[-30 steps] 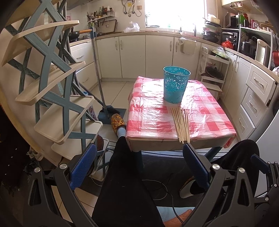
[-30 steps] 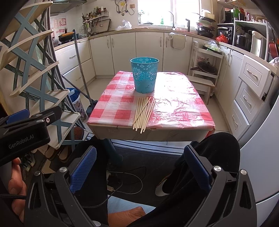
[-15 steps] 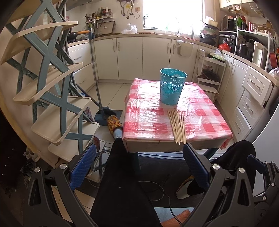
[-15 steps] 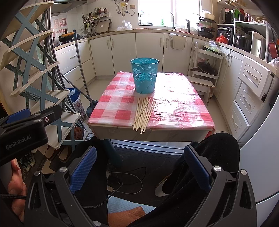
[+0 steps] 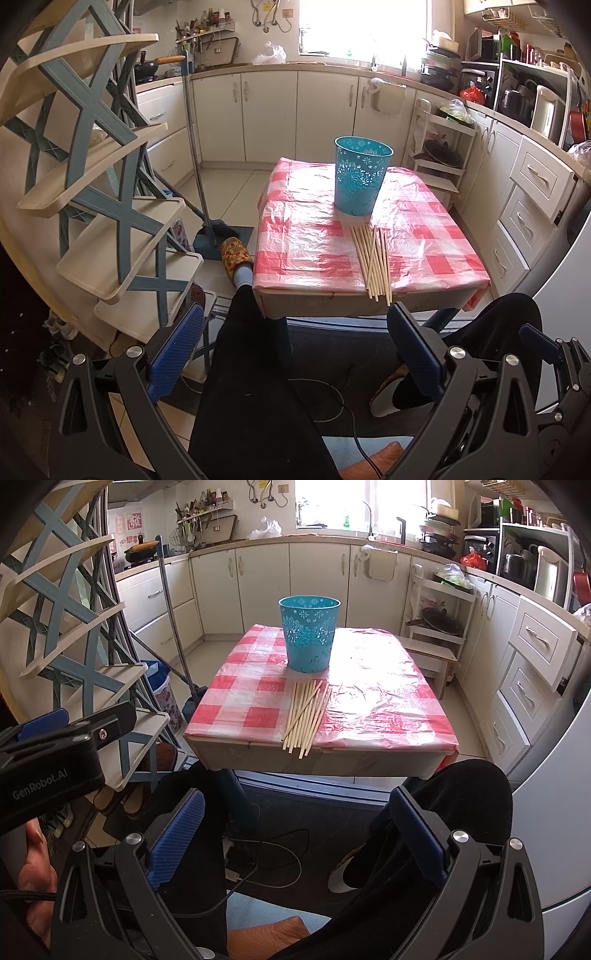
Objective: Organize utensils
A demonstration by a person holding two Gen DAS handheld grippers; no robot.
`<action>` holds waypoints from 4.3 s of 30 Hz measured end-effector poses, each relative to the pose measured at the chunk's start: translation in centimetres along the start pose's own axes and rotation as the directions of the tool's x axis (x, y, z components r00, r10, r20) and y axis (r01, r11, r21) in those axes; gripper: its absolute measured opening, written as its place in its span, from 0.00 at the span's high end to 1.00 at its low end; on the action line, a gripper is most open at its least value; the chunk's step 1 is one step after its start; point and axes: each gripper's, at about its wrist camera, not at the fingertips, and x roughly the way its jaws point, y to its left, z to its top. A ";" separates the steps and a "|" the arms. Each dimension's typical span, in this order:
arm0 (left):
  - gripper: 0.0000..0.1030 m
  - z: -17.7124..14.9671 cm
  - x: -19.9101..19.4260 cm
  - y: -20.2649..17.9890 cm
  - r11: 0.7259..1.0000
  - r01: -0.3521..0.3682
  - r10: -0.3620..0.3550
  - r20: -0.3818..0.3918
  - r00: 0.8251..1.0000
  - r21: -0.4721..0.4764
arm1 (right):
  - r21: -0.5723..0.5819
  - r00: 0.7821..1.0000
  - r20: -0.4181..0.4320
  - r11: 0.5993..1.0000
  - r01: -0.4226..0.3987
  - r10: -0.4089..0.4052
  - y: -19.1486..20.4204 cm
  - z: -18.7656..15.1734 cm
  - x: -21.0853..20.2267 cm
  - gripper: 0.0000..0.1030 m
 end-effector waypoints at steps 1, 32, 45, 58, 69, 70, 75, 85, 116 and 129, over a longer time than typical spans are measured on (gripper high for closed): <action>0.07 0.0 0.1 0.0 1.000 -0.002 0.002 0.000 1.000 -0.001 | -0.002 1.000 0.001 1.000 -0.005 0.005 0.0 0.1 0.3 0.07; 0.07 7.2 29.3 -4.5 0.999 -0.040 0.039 -0.204 0.978 0.003 | 0.124 0.988 -0.151 0.992 -0.004 0.023 -8.9 8.7 27.1 0.32; 0.07 7.5 33.6 -5.1 0.999 -0.041 0.043 -0.253 0.967 0.016 | 0.106 0.986 -0.165 0.994 -0.008 0.025 -8.8 8.9 28.9 0.60; 0.08 7.8 36.2 -8.8 0.994 -0.027 0.055 -0.267 0.962 0.106 | 0.105 0.985 -0.167 0.994 -0.017 0.034 -10.0 9.9 29.6 0.71; 0.07 8.3 35.9 -9.1 0.994 0.016 0.013 -0.265 0.964 0.107 | -0.022 0.969 -0.240 0.998 -0.063 0.056 -10.8 11.9 31.2 0.77; 0.08 8.3 36.0 -9.3 0.993 0.019 0.012 -0.267 0.964 0.115 | -0.019 0.968 -0.245 0.998 -0.065 0.059 -11.1 12.0 31.3 0.77; 0.07 8.0 36.1 -9.7 0.992 0.017 0.017 -0.267 0.963 0.125 | -0.019 0.964 -0.251 0.996 -0.091 0.083 -11.5 12.1 31.4 0.77; 0.15 8.0 36.4 -9.7 0.990 0.007 0.033 -0.276 0.961 0.142 | -0.100 0.953 -0.288 0.987 -0.125 0.092 -11.8 13.0 32.2 0.78; 0.91 9.3 36.7 -10.6 0.950 0.269 -0.215 -0.292 0.932 0.158 | -0.191 0.942 -0.304 0.960 -0.205 0.141 -11.7 13.8 32.9 0.94; 0.91 9.7 37.2 -11.5 0.945 0.236 -0.155 -0.327 0.932 0.225 | -0.214 0.945 -0.307 0.959 -0.186 0.115 -11.9 13.7 32.8 0.94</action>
